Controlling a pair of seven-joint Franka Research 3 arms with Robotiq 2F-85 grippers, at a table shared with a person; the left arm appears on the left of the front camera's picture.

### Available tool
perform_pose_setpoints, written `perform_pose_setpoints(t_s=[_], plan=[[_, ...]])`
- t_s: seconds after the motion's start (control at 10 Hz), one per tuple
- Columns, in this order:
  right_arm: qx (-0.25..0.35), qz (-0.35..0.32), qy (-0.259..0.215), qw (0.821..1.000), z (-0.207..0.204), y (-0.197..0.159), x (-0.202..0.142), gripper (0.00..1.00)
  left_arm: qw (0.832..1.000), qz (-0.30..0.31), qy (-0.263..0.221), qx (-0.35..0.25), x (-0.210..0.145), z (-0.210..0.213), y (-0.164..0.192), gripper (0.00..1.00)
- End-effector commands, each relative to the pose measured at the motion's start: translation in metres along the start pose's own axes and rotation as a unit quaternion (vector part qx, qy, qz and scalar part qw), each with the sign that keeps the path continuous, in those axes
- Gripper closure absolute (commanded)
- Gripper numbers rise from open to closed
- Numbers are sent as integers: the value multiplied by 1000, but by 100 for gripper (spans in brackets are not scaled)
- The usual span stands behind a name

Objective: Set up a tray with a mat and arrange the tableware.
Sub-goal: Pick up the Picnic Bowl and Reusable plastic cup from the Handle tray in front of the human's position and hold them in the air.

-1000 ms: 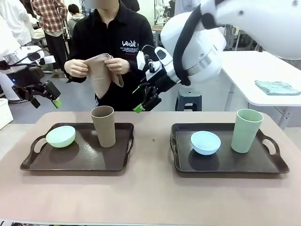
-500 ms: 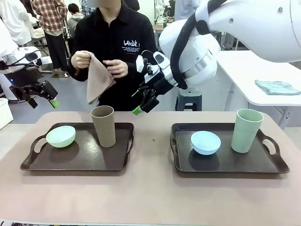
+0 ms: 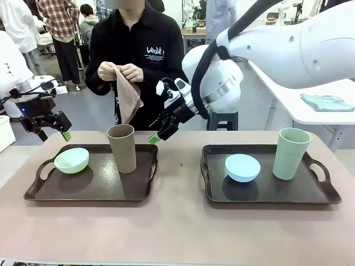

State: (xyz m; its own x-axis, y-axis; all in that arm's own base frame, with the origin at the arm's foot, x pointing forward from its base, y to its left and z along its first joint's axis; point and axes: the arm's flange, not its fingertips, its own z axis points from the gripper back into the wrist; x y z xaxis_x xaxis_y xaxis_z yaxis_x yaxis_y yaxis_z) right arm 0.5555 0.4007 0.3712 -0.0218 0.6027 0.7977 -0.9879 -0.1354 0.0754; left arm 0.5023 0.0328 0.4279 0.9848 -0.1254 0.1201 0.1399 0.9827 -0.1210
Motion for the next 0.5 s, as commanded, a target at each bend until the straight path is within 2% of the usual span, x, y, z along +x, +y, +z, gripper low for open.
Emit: perform_pose_setpoints(t_s=[0.0,0.4], plan=[[28,-7,-8,1000,-9,-11,11,0,1000,-8,-4,-6,4,-2,2,0],[74,-5,3,997,-47,-15,17,0,1000,-6,14,-8,7,-20,5,0]])
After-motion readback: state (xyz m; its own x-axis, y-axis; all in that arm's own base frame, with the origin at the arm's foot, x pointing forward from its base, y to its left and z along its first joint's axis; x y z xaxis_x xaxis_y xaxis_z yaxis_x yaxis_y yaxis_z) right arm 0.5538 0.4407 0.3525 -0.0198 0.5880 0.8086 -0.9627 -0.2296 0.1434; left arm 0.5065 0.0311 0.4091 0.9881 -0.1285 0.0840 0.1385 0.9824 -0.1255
